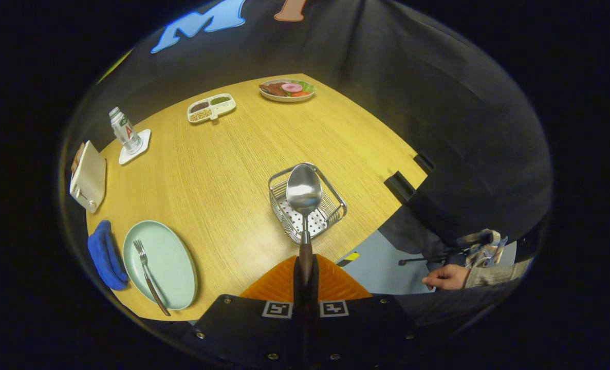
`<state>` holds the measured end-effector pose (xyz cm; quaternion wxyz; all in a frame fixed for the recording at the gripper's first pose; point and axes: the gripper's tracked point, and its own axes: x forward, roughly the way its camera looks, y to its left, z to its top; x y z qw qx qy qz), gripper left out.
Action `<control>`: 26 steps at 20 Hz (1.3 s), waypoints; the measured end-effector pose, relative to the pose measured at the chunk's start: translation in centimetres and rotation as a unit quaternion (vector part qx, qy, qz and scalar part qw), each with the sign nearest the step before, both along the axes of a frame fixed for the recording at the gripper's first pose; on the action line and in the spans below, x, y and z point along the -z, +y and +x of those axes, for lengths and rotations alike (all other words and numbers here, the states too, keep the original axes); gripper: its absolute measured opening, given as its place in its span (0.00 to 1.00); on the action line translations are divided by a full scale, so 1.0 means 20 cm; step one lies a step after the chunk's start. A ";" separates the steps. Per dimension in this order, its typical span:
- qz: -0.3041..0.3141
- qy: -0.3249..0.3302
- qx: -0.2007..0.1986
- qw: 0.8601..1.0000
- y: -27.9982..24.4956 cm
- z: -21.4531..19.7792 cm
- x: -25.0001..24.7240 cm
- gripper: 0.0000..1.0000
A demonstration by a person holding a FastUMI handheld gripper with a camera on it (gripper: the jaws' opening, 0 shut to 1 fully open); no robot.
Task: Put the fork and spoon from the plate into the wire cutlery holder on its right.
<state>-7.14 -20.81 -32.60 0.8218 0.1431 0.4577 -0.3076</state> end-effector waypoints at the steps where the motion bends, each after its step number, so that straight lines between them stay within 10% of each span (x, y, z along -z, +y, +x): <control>1: 0.003 0.004 -0.002 1.000 -0.01 0.00 0.00 0.05; 13: -0.003 0.015 -0.022 1.000 -0.09 0.08 -0.07 0.13; 16: -0.031 0.005 -0.030 0.999 -0.14 0.11 -0.14 0.40; 18: -0.048 0.001 -0.034 0.998 -0.15 0.13 -0.18 0.92; 26: -0.065 -0.031 -0.070 0.995 -0.04 0.23 -0.27 0.97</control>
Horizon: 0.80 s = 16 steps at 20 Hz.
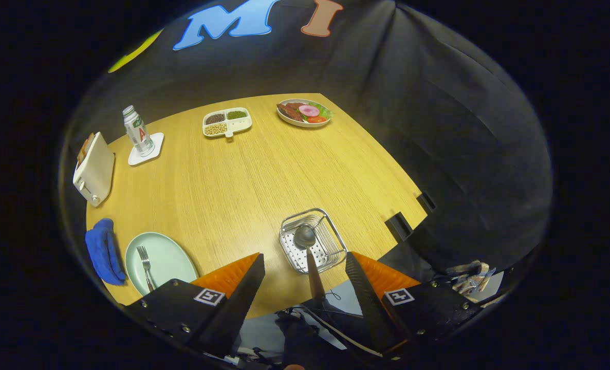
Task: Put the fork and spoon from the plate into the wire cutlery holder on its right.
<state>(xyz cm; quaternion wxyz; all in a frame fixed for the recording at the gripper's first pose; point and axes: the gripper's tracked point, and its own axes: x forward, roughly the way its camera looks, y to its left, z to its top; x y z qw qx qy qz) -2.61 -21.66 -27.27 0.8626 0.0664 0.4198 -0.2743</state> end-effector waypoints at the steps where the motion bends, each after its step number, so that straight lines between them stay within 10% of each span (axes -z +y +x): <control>1: -0.001 -0.006 -0.009 1.000 0.03 0.02 -0.01 0.97; 16: 0.010 -0.021 -0.163 0.986 0.74 0.22 0.06 0.97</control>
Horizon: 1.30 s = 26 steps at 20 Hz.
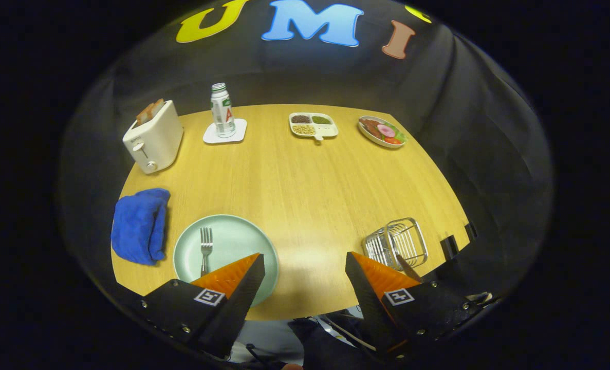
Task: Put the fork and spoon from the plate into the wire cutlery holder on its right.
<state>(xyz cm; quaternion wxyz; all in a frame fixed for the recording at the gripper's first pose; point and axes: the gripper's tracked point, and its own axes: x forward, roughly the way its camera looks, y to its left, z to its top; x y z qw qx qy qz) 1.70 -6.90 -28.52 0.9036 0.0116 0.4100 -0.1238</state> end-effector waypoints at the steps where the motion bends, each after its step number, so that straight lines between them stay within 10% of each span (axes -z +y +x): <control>1: 0.007 0.001 -0.011 1.000 0.07 0.01 0.02 0.97; 21: 0.048 0.110 -0.092 0.988 0.63 0.04 0.63 0.96; 26: 0.077 0.112 -0.104 0.985 0.68 0.05 0.69 0.65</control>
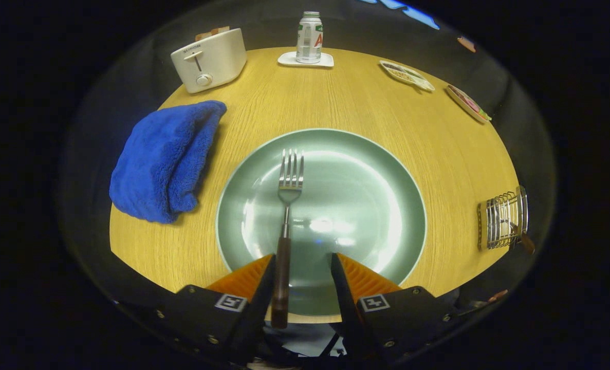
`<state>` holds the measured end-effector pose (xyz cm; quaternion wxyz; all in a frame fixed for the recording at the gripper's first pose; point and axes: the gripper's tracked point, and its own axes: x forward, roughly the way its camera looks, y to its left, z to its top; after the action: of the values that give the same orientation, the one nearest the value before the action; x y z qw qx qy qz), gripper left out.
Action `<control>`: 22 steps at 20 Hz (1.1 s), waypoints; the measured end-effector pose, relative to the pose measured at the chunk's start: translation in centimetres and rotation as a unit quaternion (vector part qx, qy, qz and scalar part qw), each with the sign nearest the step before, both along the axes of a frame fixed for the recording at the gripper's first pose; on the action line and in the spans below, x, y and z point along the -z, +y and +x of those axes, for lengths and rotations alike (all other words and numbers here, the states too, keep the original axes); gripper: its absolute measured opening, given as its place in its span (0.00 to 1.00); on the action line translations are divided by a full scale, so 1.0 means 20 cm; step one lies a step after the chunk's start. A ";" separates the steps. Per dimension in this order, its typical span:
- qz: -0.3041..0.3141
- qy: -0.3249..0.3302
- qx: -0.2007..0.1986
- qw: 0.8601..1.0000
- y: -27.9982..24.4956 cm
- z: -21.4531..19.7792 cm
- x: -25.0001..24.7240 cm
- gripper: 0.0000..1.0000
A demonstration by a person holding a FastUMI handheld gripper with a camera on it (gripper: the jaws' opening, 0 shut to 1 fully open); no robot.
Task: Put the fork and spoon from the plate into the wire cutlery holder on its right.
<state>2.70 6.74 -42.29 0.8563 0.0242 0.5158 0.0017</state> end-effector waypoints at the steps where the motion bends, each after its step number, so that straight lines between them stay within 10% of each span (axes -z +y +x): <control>1: -0.006 -0.002 0.001 1.000 -0.01 0.01 0.00 0.39; 3: -0.006 -0.003 -0.004 1.000 0.00 0.00 0.01 0.11; 6: -0.010 -0.008 -0.009 1.000 0.00 0.01 0.00 0.04; 22: -0.039 -0.106 0.096 0.989 -0.42 0.03 -0.44 0.04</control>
<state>3.37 -1.67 -33.53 0.9027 0.0402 0.4172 -0.0977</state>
